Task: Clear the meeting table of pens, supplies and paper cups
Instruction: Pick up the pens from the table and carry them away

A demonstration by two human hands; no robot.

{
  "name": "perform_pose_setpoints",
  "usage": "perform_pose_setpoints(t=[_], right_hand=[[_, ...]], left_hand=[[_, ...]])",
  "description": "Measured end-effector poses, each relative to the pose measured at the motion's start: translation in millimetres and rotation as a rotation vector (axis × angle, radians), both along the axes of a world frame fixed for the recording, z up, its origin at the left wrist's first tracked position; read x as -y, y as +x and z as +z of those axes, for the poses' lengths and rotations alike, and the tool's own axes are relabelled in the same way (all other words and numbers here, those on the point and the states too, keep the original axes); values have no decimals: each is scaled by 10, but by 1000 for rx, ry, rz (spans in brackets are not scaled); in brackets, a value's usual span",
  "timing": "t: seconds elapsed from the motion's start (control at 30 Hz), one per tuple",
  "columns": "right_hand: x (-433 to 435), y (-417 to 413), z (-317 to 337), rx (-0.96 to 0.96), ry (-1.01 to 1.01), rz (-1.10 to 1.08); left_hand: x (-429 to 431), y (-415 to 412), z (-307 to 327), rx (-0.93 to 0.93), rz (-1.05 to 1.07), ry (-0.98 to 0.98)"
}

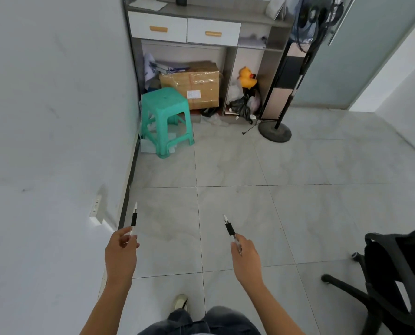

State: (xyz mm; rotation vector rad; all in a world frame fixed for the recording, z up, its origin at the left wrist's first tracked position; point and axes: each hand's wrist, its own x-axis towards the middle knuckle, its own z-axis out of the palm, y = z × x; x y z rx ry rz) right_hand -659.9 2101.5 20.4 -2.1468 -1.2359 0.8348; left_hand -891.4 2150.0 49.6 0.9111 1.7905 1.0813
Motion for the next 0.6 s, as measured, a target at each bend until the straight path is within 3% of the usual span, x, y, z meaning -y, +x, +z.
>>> perform_pose_setpoints(t=[0.2,0.6], right_hand=[[-659,165,-108,-42,-52,-85],[-2958,1232,-111,-101,-15,-42]], left_hand=[[-608,379,-162,-8,-150,-70],[-2804,1189,-103,-38,9,-42]])
